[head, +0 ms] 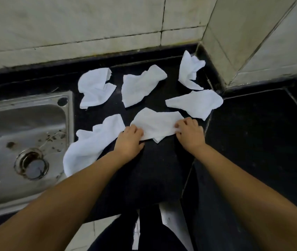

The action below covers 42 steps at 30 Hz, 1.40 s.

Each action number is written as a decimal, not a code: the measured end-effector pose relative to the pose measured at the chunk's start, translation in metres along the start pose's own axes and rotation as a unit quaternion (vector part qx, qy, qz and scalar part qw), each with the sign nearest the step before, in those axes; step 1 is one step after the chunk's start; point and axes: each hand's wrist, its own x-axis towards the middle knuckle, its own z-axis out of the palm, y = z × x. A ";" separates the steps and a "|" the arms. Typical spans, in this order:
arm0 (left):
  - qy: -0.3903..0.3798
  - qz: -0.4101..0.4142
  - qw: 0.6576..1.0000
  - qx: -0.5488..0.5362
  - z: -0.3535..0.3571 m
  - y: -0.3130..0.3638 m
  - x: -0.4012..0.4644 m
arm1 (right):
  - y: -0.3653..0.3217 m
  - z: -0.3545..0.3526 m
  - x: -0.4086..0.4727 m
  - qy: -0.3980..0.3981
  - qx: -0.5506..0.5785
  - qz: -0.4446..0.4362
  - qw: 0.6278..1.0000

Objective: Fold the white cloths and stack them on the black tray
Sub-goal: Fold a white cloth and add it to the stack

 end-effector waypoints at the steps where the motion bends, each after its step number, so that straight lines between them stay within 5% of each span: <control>1: 0.004 0.012 1.000 0.014 0.001 -0.002 0.003 | 0.001 0.001 0.001 0.005 -0.013 -0.005 1.000; 5: 0.037 0.038 0.997 -0.055 -0.010 -0.012 0.008 | 0.000 -0.006 -0.009 0.026 0.036 -0.004 0.999; 10: 0.112 0.017 0.943 -0.313 -0.063 -0.009 0.011 | -0.001 -0.050 -0.035 0.091 0.323 0.056 0.941; 22: 0.256 0.149 0.836 -0.462 -0.176 0.036 0.005 | -0.010 -0.160 -0.076 0.324 0.378 0.026 0.867; 25: 0.188 0.161 0.840 -0.482 -0.166 0.026 -0.011 | -0.010 -0.151 -0.098 0.284 0.398 0.015 0.872; 29: -0.022 0.133 0.858 -0.495 -0.119 -0.003 -0.037 | 0.000 -0.110 -0.132 0.152 0.419 0.028 0.895; 34: -0.258 0.094 0.900 -0.339 -0.047 -0.028 -0.063 | 0.019 -0.046 -0.169 -0.077 0.386 0.124 0.911; 37: -0.276 0.077 0.915 -0.283 -0.027 -0.032 -0.061 | 0.024 -0.024 -0.172 -0.153 0.367 0.163 0.903; 42: -0.172 0.046 0.948 -0.262 -0.027 -0.024 -0.033 | 0.031 -0.019 -0.134 -0.069 0.338 0.208 0.915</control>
